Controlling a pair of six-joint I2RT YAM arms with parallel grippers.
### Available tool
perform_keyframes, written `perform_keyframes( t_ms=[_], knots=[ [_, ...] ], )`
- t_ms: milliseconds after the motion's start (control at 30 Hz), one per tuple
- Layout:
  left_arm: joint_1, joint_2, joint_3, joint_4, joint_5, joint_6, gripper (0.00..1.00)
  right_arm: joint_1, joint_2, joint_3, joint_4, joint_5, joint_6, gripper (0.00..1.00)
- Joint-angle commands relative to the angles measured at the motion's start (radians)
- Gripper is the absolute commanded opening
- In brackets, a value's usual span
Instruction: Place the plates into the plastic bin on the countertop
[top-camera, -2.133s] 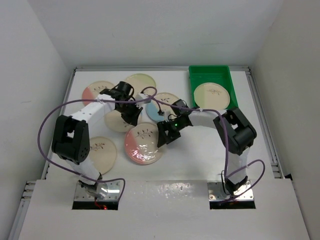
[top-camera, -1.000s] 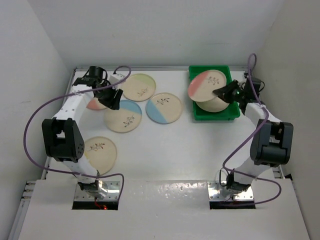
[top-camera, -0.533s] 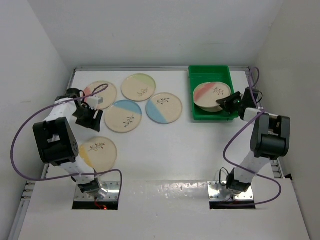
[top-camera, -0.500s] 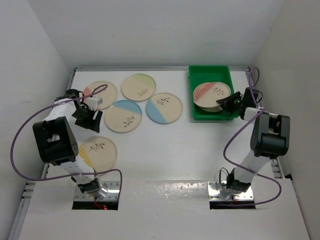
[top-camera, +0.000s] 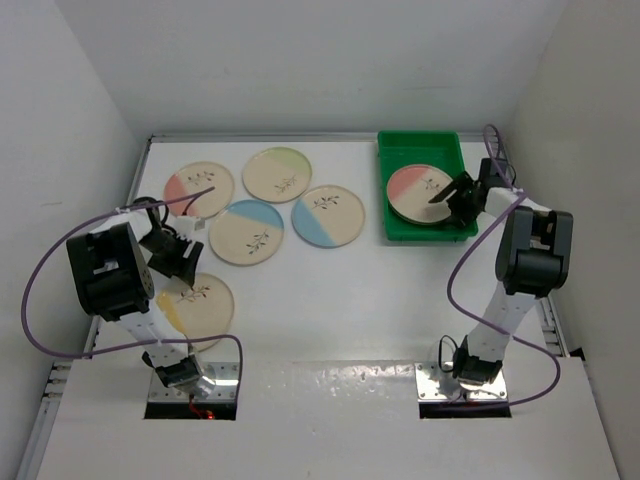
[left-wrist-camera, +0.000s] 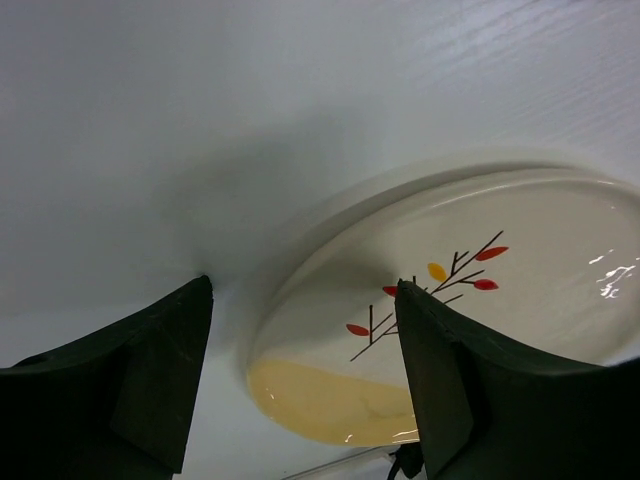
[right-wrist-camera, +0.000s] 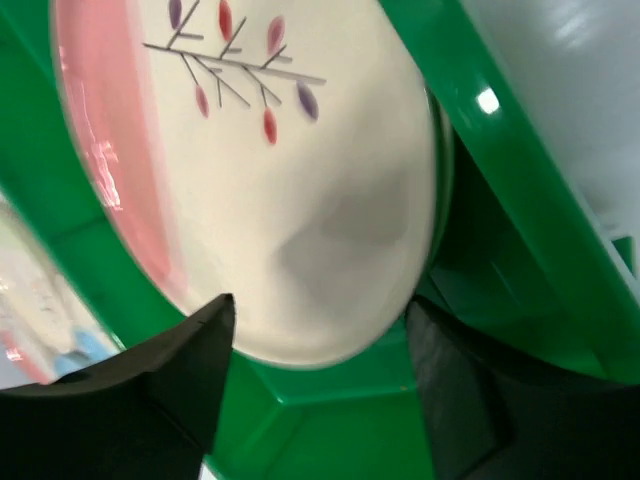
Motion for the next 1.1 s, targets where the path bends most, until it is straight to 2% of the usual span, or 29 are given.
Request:
perform_keyframes(
  t_ms=[0, 133, 267, 333, 400, 433, 500, 533, 600, 633, 700, 800, 967, 1067],
  knots=[
    [0.009, 0.001, -0.030, 0.030, -0.040, 0.035, 0.75, 0.025, -0.015, 0.092, -0.159, 0.104, -0.112, 0.71],
    [0.009, 0.010, -0.050, 0.030, -0.059, 0.079, 0.68, 0.068, -0.064, 0.132, -0.219, 0.207, -0.227, 0.79],
    [-0.017, 0.019, -0.124, 0.021, -0.059, 0.123, 0.49, 0.111, -0.128, 0.136, -0.253, 0.261, -0.314, 0.83],
    [-0.017, 0.037, -0.147, 0.021, -0.047, 0.124, 0.20, 0.146, -0.209, 0.100, -0.212, 0.272, -0.368, 0.84],
    [-0.017, 0.037, -0.138, 0.021, -0.022, 0.108, 0.00, 0.177, -0.268, 0.058, -0.183, 0.268, -0.403, 0.84],
    [-0.028, 0.037, -0.129, 0.012, -0.007, 0.099, 0.00, 0.255, -0.283, 0.028, -0.164, 0.246, -0.422, 0.85],
    [-0.037, -0.015, -0.110, -0.009, 0.064, 0.110, 0.00, 0.320, -0.320, 0.008, -0.164, 0.230, -0.512, 0.86],
    [-0.037, -0.035, -0.090, -0.040, 0.091, 0.110, 0.00, 0.428, -0.319, -0.011, -0.170, 0.219, -0.561, 0.86],
    [-0.091, -0.099, -0.069, -0.072, 0.171, 0.134, 0.00, 0.496, -0.302, -0.034, -0.180, 0.041, -0.626, 0.86],
    [-0.114, -0.120, -0.050, -0.082, 0.188, 0.134, 0.00, 0.595, -0.290, -0.051, -0.175, -0.039, -0.632, 0.86],
    [-0.186, -0.159, -0.035, -0.082, 0.226, 0.093, 0.00, 0.654, -0.251, -0.058, -0.149, -0.116, -0.624, 0.86],
    [-0.270, -0.197, 0.005, -0.082, 0.269, 0.036, 0.00, 0.809, -0.132, -0.013, -0.089, -0.230, -0.580, 0.86],
    [-0.367, -0.237, 0.027, -0.068, 0.305, -0.027, 0.00, 0.894, -0.007, 0.078, 0.061, -0.331, -0.494, 0.86],
    [-0.421, -0.248, 0.027, -0.045, 0.314, -0.050, 0.00, 0.915, 0.118, 0.149, 0.089, -0.455, -0.424, 0.81]
  ],
)
